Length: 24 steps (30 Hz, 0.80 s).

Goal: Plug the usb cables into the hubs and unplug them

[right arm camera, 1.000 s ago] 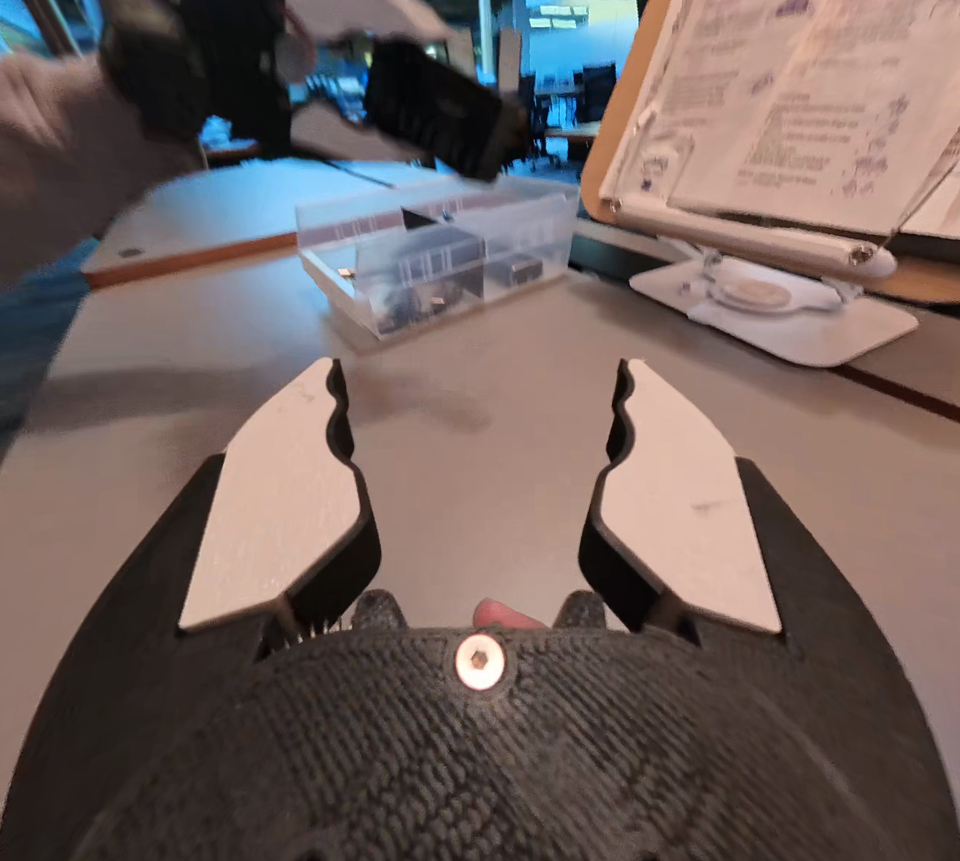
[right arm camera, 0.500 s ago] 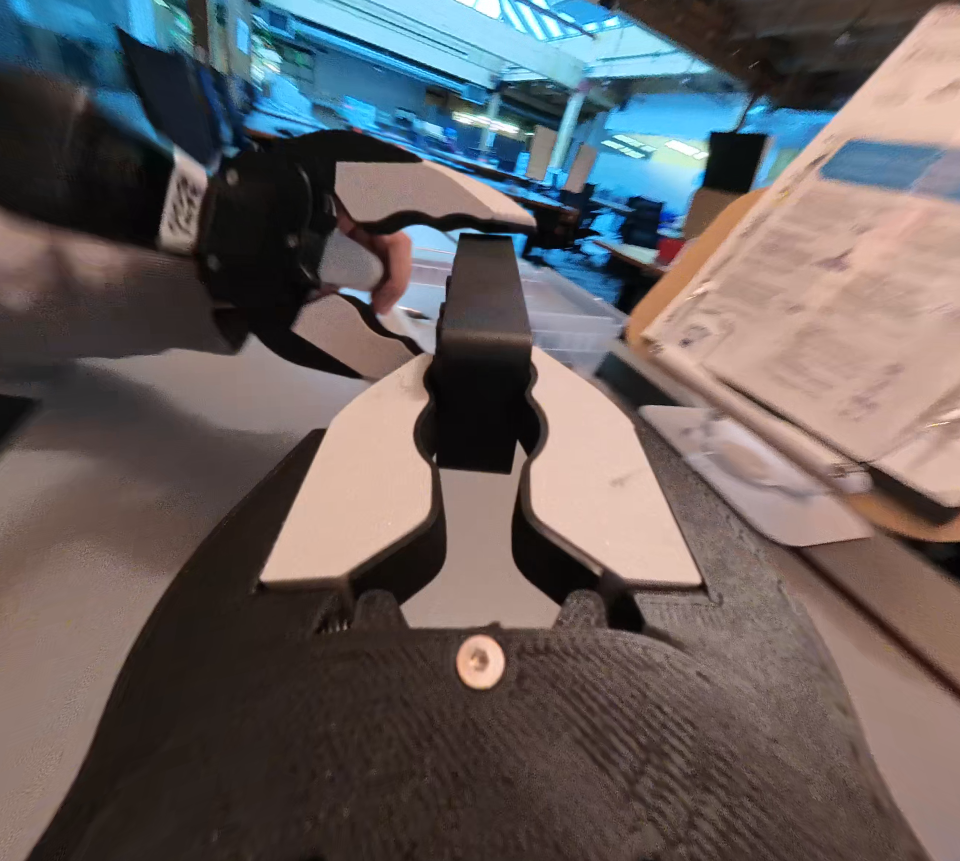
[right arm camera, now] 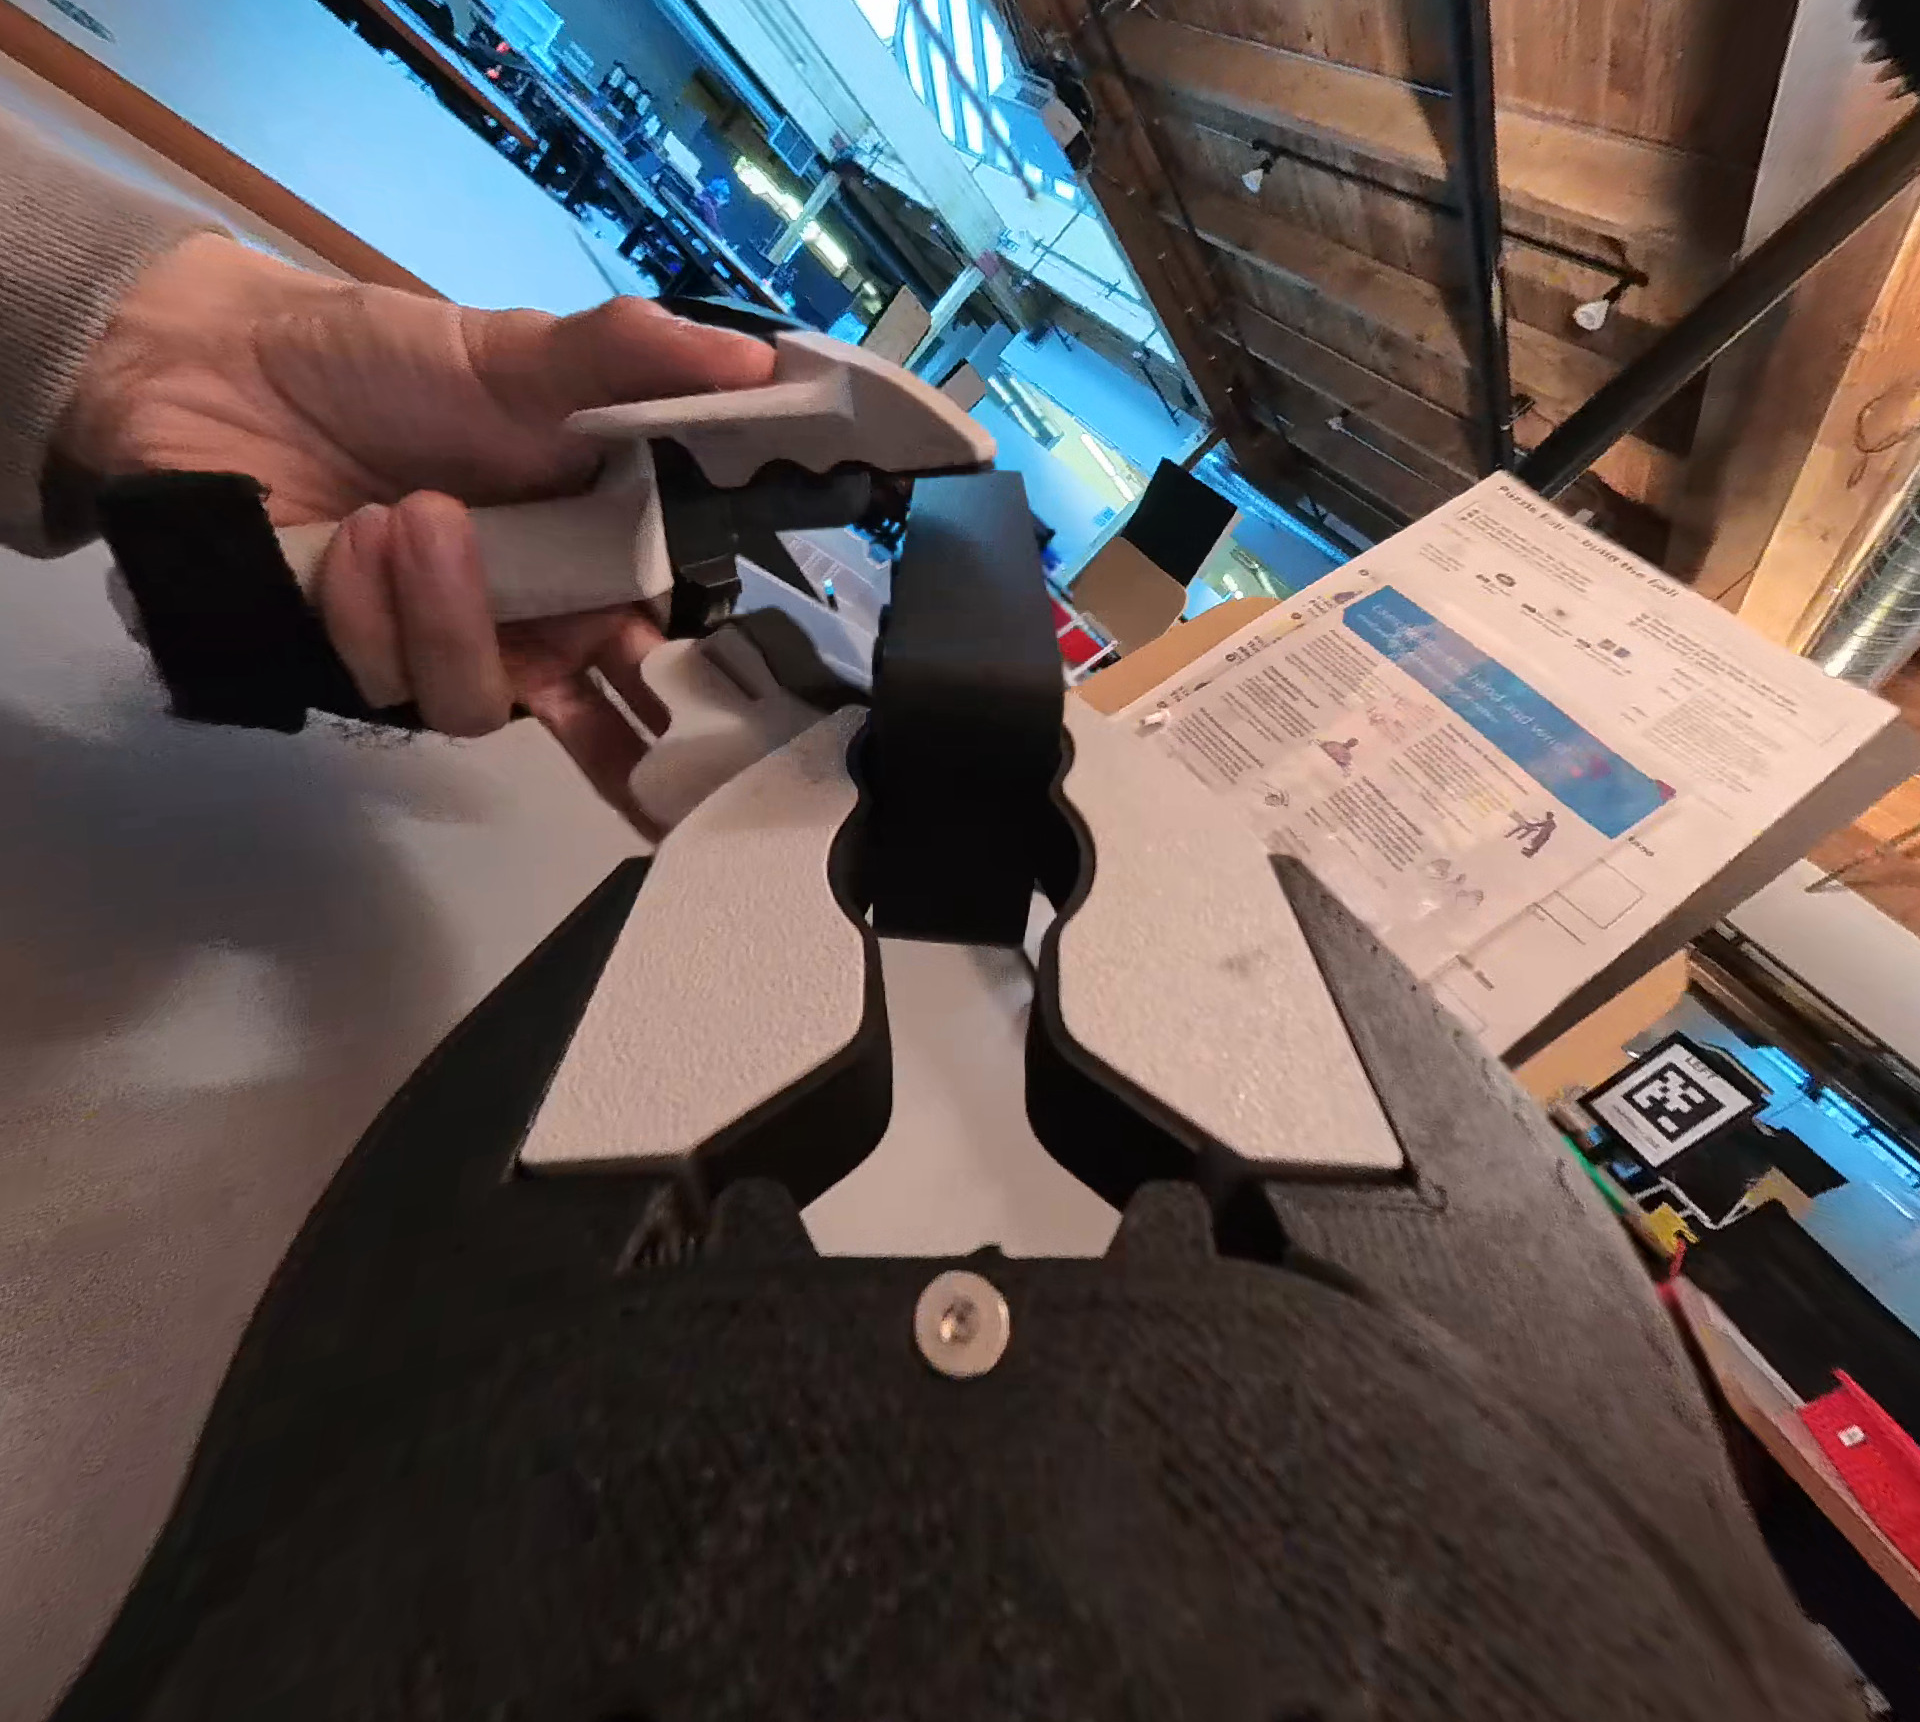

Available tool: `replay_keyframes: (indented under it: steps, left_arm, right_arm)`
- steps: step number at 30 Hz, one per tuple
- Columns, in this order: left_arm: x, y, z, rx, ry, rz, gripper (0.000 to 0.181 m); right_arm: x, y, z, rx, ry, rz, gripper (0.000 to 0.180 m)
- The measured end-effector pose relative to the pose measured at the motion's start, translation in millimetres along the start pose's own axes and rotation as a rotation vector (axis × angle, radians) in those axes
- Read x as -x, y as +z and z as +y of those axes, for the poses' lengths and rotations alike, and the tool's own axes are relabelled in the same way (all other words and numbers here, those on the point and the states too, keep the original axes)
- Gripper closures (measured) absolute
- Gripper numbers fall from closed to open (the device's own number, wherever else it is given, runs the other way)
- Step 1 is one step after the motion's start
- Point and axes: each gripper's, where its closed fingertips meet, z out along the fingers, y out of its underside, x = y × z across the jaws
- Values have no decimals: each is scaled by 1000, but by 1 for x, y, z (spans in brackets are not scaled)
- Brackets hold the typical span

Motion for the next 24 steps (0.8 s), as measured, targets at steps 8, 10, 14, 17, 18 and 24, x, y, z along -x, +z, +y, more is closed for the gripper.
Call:
replay_keyframes:
  steps: [8, 10, 14, 17, 18, 24]
  left_arm:
    - [10, -4, 4, 27, 201, -85, 123]
    - [10, -4, 2, 78, 371, -154, 122]
    - [16, -3, 6, 342, 714, -300, 123]
    - [16, 1, 22, 572, 887, -299, 123]
    - [16, 3, 28, 636, 917, -289, 123]
    - [29, 5, 45, 860, 1047, -316, 123]
  right_arm:
    - [10, 0, 22, 31, 129, -75, 146]
    - [12, 0, 20, 0, 283, -115, 126]
    - [20, 1, 26, 33, 574, -261, 91]
    - [35, 1, 30, 64, 674, -376, 89]
    - [40, 0, 33, 86, 670, -402, 90]
    - [51, -3, 48, 193, 543, -412, 117]
